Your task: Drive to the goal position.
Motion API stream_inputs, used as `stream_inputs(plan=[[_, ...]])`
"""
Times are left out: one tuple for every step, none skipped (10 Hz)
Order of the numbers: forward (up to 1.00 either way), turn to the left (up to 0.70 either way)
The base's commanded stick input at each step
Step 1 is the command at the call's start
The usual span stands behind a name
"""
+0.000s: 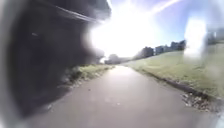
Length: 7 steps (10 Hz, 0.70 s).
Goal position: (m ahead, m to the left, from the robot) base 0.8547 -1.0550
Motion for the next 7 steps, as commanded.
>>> stream_inputs(plan=[[0.45,0.00],[0.45,0.00],[0.45,0.00],[0.45,0.00],[0.45,0.00],[0.45,0.00],[0.45,0.00]])
